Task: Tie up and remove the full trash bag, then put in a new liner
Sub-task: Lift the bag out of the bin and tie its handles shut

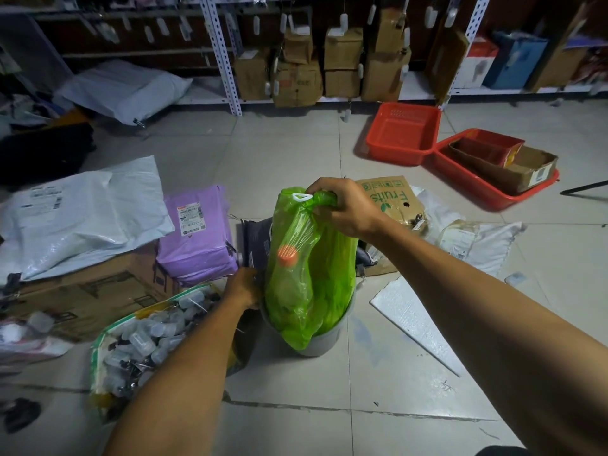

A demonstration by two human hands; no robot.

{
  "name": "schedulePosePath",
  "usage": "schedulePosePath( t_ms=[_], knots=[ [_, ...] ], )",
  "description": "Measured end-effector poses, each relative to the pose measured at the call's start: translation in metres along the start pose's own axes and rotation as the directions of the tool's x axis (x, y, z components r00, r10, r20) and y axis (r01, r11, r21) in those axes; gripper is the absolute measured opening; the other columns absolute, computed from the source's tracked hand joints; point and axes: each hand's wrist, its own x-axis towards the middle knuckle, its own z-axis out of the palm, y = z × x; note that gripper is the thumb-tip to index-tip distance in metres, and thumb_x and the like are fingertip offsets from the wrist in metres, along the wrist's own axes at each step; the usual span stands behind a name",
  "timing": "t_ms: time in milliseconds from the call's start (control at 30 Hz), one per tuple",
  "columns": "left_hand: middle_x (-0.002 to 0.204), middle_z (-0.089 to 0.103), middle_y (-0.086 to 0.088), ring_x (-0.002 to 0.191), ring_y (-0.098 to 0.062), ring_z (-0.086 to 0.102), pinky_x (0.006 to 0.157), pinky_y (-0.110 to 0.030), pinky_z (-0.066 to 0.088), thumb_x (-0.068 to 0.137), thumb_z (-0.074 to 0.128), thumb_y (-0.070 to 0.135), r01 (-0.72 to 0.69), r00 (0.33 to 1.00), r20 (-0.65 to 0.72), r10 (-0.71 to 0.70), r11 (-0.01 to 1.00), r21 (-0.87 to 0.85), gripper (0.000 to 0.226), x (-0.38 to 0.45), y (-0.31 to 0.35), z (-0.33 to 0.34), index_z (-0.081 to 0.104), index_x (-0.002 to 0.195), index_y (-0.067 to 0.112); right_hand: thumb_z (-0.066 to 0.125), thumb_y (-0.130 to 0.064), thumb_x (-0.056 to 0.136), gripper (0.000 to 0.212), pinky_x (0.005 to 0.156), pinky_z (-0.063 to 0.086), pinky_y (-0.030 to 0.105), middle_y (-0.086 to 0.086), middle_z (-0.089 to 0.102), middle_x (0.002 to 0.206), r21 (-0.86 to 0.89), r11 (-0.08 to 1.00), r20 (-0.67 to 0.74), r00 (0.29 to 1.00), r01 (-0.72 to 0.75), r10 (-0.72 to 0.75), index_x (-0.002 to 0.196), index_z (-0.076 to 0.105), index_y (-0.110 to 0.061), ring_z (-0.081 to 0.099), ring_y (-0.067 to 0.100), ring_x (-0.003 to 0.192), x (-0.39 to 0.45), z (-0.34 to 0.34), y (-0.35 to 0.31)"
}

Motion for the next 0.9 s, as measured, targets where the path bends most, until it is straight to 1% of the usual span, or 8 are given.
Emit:
schedulePosePath(
  t_ms=[100,167,233,333,433,600,733,900],
  knots=[
    [0.098,0.064,-0.009,0.089,-0.028,0.065,0.079,-0.039,0.058,0.087,0.062,0.008,0.004,1.000,-0.011,-0.003,0.999,0.053,0.016,-0.001,-0.002,-0.001,0.061,0.098,0.019,0.070,-0.010,0.085,0.021,0.072,0.059,0.043,-0.002,0.071,0.087,0.019,0.999,-0.018,0.999,-0.028,0.028,0.101,0.067,-0.023,0.069,0.017,0.080,-0.001,-0.008,0.004],
    [0.073,0.054,-0.006,0.069,-0.025,0.056,0.070,-0.034,0.049,0.087,0.059,0.015,-0.025,0.999,0.024,0.022,0.990,0.135,0.011,-0.004,-0.005,0.000,0.056,0.078,0.018,0.070,-0.009,0.084,0.021,0.073,0.059,0.042,-0.003,0.071,0.086,0.030,0.999,-0.037,0.999,-0.025,0.027,0.101,0.068,-0.021,0.069,0.016,0.079,-0.003,-0.010,0.005],
    [0.061,0.048,-0.005,0.061,-0.022,0.049,0.063,-0.032,0.041,0.089,0.055,0.016,0.003,1.000,0.017,-0.005,0.994,0.112,0.017,-0.002,-0.008,0.001,0.051,0.072,0.018,0.070,-0.010,0.084,0.021,0.074,0.059,0.042,-0.002,0.072,0.086,0.038,0.999,-0.035,0.999,-0.023,0.025,0.101,0.068,-0.022,0.070,0.016,0.079,-0.005,-0.010,0.005],
    [0.091,0.069,-0.011,0.088,-0.032,0.068,0.078,-0.043,0.058,0.086,0.061,0.005,-0.075,0.996,-0.036,0.081,0.985,0.153,0.017,-0.003,-0.005,-0.005,0.068,0.099,0.014,0.071,-0.010,0.084,0.023,0.075,0.060,0.042,-0.004,0.072,0.088,0.055,0.998,-0.031,0.999,-0.028,0.029,0.101,0.067,-0.025,0.070,0.014,0.080,-0.006,-0.008,0.005],
    [0.106,0.069,-0.021,0.086,-0.037,0.068,0.059,-0.036,0.056,0.086,0.061,0.001,-0.075,0.991,-0.096,0.089,0.987,0.142,0.033,-0.010,-0.001,-0.019,0.066,0.117,0.007,0.071,-0.011,0.084,0.024,0.072,0.061,0.039,-0.007,0.071,0.085,0.066,0.998,-0.017,1.000,-0.024,0.025,0.098,0.067,-0.029,0.070,0.009,0.078,-0.006,-0.010,0.003],
    [0.093,0.072,-0.014,0.066,-0.026,0.068,0.054,-0.031,0.052,0.087,0.065,0.011,-0.080,0.986,-0.143,0.086,0.996,0.047,0.026,-0.018,0.024,-0.043,0.070,0.112,0.011,0.071,-0.011,0.083,0.023,0.067,0.059,0.033,-0.008,0.070,0.081,0.056,0.998,-0.035,0.999,-0.009,0.011,0.095,0.066,-0.031,0.069,0.007,0.074,-0.004,-0.019,-0.003],
    [0.093,0.070,-0.009,0.068,-0.022,0.068,0.057,-0.027,0.049,0.089,0.066,0.017,-0.113,0.987,-0.102,0.120,0.991,0.074,0.026,-0.023,0.043,-0.056,0.067,0.115,0.011,0.071,-0.010,0.084,0.026,0.064,0.057,0.026,-0.008,0.070,0.082,0.085,0.996,-0.035,0.999,-0.028,0.031,0.094,0.065,-0.033,0.069,0.004,0.073,-0.006,-0.029,-0.012],
    [0.097,0.071,-0.010,0.073,-0.022,0.065,0.069,-0.032,0.055,0.087,0.068,0.014,-0.154,0.974,-0.148,0.173,0.979,0.130,0.025,-0.064,0.090,-0.081,0.070,0.112,0.011,0.071,-0.007,0.084,0.024,0.074,0.061,0.039,-0.002,0.071,0.089,0.129,0.990,-0.054,0.997,-0.051,0.059,0.097,0.068,-0.026,0.070,0.014,0.081,-0.013,-0.054,-0.050]
  ],
)
